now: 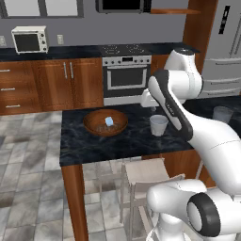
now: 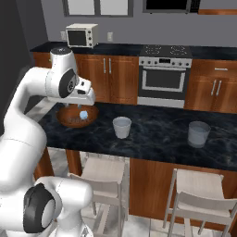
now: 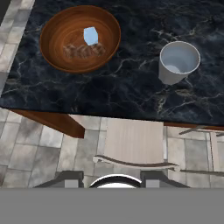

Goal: There are four ice cubes in the ice bowl. Place two ice cubes in each glass of water.

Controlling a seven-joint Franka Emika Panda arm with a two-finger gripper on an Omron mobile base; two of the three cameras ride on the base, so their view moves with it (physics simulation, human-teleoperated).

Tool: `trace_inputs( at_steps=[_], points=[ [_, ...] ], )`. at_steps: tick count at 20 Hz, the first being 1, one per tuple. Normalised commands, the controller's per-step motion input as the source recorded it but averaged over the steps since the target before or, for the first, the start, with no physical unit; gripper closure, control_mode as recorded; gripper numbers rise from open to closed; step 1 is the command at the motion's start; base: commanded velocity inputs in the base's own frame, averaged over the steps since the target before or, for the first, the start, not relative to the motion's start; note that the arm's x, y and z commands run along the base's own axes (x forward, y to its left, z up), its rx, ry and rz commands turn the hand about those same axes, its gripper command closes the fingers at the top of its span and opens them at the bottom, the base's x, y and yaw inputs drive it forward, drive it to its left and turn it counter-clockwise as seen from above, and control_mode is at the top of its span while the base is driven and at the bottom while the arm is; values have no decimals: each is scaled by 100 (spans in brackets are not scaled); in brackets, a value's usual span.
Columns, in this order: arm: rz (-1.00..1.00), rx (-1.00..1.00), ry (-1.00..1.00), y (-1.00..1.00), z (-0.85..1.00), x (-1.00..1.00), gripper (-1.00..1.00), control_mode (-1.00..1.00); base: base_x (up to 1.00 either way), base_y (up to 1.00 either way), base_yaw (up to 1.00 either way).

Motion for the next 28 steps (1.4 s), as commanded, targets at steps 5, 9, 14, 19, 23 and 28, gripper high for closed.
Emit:
trace_inputs(
  at_steps=[5,9,14,19,23,28],
  points=[
    [0,0,-3,20,0,0,-100,-100,0,0,0],
    [0,0,0,46,0,0,-100,-100,0,0,0],
    [3,0,0,30,-10,9,-100,-100,0,0,0],
    [1,-1,0,24,-29,32,-100,-100,0,0,0],
    [0,-3,0,27,-32,38,-100,-100,0,0,0],
    [0,-5,0,16,-36,37,-100,-100,0,0,0]
  ],
)
